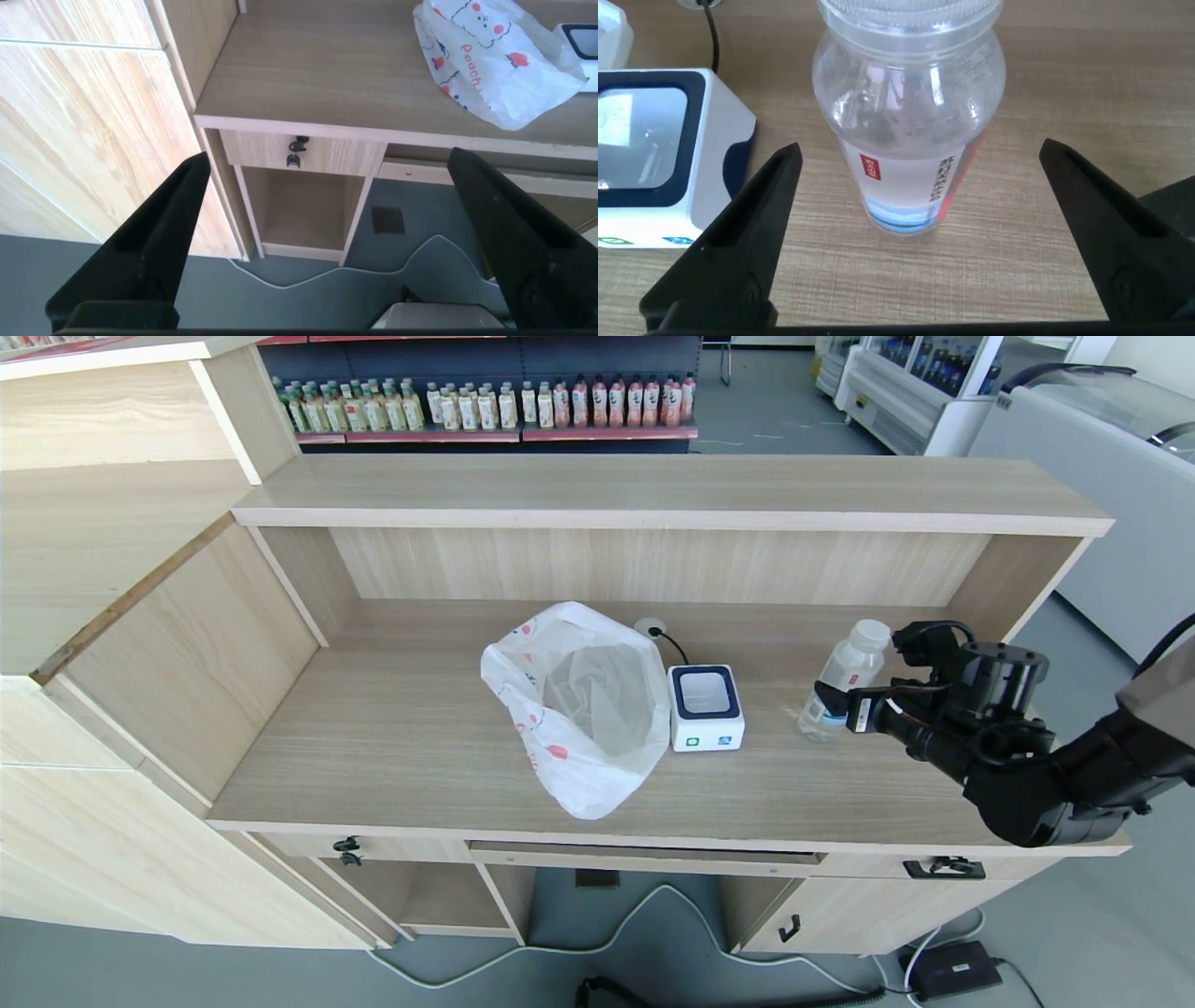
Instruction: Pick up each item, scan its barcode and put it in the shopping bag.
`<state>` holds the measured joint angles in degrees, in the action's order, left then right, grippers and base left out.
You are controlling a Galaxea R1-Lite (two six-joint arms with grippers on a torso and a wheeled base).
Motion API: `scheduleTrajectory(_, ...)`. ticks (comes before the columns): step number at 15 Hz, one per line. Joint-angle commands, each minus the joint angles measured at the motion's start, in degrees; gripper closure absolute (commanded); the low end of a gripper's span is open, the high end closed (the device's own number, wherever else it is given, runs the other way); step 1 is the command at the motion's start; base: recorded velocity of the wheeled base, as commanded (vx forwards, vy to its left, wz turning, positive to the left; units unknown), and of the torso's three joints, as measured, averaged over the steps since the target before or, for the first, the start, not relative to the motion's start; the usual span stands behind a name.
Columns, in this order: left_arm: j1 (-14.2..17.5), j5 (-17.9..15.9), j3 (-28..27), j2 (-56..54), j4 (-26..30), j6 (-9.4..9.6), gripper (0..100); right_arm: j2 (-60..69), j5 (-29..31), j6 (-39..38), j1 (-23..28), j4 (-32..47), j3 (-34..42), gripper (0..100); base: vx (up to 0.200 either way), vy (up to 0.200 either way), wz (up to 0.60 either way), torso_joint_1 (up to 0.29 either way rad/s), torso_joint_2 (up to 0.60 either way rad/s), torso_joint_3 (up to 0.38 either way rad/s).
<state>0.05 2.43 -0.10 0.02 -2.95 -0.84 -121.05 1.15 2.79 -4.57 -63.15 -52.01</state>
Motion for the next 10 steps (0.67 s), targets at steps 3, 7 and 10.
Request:
scheduleTrajectory(3,0.04,0.04,0.01,-0.02,-0.04,-0.04,0,-1.55,-0.09,-0.07,-0.53,3.65,-4.33,0,0.0,0.0,0.0,0.0,0.0,0.0)
scheduleTrajectory(7,0.04,0.04,0.01,-0.02,-0.04,-0.04,0,-2.87,0.0,-0.07,-1.05,7.95,-9.96,0,0.0,0.0,0.0,0.0,0.0,0.0)
scheduleTrajectory(10,0.04,0.04,0.01,-0.02,-0.04,-0.04,0,-4.28,0.61,-0.07,-1.67,8.3,-11.36,0,0.0,0.0,0.0,0.0,0.0,0.0)
